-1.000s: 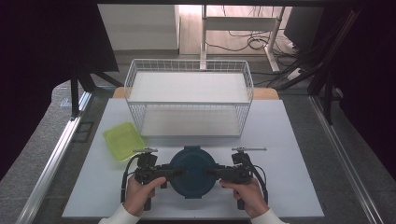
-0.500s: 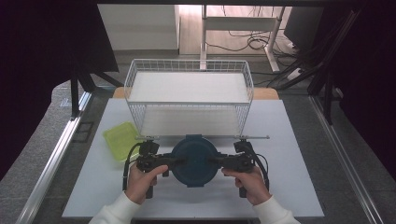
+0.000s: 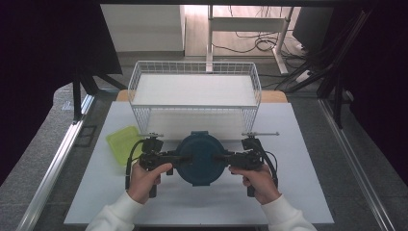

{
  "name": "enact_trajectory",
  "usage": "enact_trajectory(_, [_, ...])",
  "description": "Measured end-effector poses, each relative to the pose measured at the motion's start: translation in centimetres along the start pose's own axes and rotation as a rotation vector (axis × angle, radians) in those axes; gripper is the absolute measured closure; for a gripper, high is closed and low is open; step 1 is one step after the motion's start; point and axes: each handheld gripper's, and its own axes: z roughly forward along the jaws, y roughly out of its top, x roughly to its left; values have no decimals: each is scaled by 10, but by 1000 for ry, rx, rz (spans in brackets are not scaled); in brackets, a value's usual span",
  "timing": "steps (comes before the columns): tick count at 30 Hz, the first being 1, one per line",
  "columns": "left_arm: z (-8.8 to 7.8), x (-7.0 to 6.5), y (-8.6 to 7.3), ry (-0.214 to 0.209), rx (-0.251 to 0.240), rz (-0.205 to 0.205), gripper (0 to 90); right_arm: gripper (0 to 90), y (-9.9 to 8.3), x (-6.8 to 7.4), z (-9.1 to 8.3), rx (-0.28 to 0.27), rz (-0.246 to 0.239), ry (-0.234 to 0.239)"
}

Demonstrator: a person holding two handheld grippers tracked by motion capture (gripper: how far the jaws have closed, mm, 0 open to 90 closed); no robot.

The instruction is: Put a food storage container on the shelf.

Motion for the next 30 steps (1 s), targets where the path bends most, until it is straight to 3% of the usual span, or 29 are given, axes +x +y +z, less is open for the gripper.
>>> enact_trajectory(12, [-11, -8, 21, -1, -18, 25, 321, 373, 21, 11, -9, -19, -11, 3])
enact_trajectory(30, [-33, -24, 54, -3, -58, 87, 322, 381, 51, 33, -25, -73, -72, 5])
